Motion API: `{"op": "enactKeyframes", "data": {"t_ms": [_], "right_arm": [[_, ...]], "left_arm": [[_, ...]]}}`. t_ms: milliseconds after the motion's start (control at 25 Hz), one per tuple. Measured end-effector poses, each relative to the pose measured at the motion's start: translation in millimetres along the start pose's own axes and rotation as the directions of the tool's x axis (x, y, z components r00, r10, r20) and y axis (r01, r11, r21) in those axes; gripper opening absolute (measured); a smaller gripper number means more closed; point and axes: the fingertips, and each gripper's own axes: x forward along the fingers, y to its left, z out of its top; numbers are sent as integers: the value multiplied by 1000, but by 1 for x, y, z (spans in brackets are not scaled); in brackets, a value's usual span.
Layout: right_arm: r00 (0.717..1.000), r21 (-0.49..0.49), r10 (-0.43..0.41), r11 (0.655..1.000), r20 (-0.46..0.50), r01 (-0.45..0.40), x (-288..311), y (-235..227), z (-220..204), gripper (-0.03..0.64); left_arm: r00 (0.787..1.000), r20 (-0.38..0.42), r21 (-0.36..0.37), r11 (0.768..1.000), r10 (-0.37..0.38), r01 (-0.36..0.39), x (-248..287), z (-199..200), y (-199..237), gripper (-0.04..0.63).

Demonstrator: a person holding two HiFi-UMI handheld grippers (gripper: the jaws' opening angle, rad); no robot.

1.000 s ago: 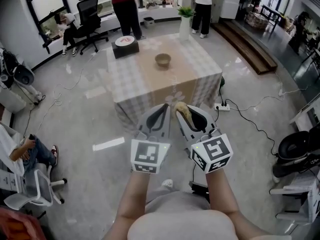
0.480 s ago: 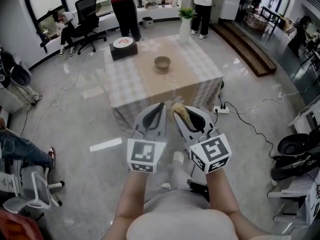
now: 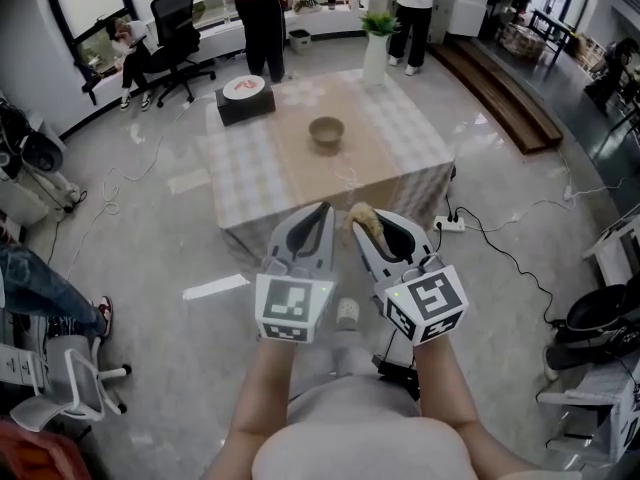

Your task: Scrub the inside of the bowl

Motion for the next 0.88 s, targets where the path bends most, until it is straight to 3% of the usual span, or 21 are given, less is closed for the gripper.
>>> {"op": "enactKeyframes", "data": {"t_ms": [880], "right_arm": [[993,17,118,993,-25,-118,133,-117,-12,100]], "left_arm": [[994,-68,-15,996,88,-89,155,-33,82,9]]}}
